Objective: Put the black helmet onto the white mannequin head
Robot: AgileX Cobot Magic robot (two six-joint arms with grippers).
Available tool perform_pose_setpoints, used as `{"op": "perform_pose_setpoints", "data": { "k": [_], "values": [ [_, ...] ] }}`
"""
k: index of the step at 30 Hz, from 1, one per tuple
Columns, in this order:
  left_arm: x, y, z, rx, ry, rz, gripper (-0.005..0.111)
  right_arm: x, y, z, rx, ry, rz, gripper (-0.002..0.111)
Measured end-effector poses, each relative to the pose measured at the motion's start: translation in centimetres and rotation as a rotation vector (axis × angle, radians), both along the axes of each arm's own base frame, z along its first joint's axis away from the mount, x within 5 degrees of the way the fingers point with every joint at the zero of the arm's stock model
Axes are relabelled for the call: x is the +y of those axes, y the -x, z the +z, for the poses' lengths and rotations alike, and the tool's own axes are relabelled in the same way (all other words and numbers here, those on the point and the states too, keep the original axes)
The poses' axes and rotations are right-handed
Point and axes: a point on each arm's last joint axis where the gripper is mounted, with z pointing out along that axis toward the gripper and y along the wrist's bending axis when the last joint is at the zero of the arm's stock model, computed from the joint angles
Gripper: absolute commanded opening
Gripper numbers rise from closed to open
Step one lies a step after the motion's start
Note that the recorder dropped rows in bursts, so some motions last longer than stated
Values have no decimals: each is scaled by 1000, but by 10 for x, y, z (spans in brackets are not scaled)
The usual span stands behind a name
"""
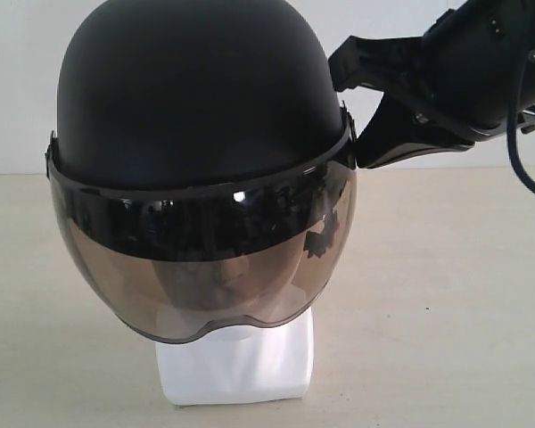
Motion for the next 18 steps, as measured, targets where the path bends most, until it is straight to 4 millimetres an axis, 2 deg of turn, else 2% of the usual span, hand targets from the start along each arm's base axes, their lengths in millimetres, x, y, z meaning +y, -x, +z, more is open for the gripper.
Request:
{"op": "perform_pose_setpoints", "data": {
  "k": [18],
  "values": [
    [1, 5, 3, -17, 3, -1, 4, 6, 8, -3, 15, 52, 29, 0]
  ]
}}
